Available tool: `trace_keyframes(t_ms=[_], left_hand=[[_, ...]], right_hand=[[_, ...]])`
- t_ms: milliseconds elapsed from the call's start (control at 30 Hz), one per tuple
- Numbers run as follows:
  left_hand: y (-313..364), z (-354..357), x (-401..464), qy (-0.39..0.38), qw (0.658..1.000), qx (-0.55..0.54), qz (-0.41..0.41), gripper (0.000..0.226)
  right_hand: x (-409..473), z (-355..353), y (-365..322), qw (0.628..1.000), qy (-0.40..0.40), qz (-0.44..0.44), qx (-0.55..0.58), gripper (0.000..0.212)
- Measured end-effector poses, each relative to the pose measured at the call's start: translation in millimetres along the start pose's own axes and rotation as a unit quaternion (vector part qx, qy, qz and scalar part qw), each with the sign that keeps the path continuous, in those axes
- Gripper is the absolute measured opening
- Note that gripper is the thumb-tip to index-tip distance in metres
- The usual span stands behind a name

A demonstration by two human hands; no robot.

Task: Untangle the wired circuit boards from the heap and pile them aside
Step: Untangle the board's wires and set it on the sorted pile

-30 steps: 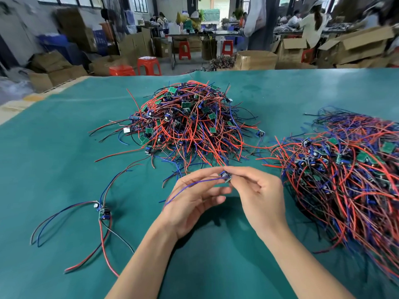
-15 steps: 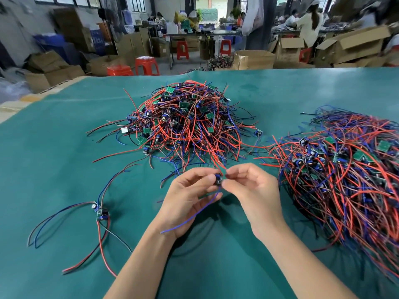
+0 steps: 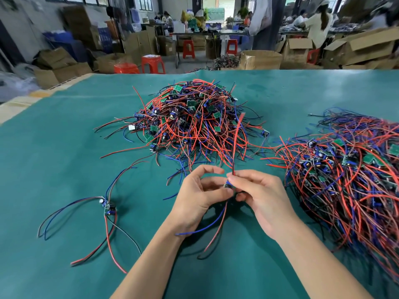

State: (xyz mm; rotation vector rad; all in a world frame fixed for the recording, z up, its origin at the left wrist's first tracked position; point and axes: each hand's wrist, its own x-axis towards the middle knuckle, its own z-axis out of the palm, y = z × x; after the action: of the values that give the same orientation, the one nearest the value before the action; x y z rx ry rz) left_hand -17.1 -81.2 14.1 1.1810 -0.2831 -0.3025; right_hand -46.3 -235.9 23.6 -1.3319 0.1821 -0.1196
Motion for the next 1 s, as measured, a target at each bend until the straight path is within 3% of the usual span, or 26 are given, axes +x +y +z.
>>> trace_keyframes(t_ms=[267, 400, 500, 733, 867, 1000], left_hand=[[-2.2, 2.6, -1.4, -0.035, 0.994, 0.098, -0.033, 0.026], [-4.9, 2.6, -0.8, -0.021, 0.994, 0.098, -0.03, 0.02], [-6.0, 3.5, 0.6, -0.024, 0.993, 0.111, -0.024, 0.012], [-0.3, 6.2, -1.4, -0.054, 0.992, 0.113, -0.029, 0.007], [-0.8, 7.8, -3.0, -0.061, 0.991, 0.114, -0.027, 0.007], [-0.8, 8.4, -3.0, -0.069, 0.99, 0.119, -0.025, 0.014]], right_hand=[[3.2, -3.0, 1.9, 0.998, 0.036, -0.027, 0.042, 0.009], [4.9, -5.5, 6.1, 0.994, 0.068, -0.077, -0.043, 0.019], [9.6, -10.8, 8.9, 0.963, 0.113, -0.159, -0.187, 0.021], [14.5, -19.9, 0.7, 0.918, 0.207, -0.225, -0.254, 0.022], [18.3, -33.3, -7.3, 0.873, 0.284, -0.27, -0.291, 0.022], [23.9, -50.5, -12.4, 0.85, 0.36, -0.292, -0.251, 0.008]])
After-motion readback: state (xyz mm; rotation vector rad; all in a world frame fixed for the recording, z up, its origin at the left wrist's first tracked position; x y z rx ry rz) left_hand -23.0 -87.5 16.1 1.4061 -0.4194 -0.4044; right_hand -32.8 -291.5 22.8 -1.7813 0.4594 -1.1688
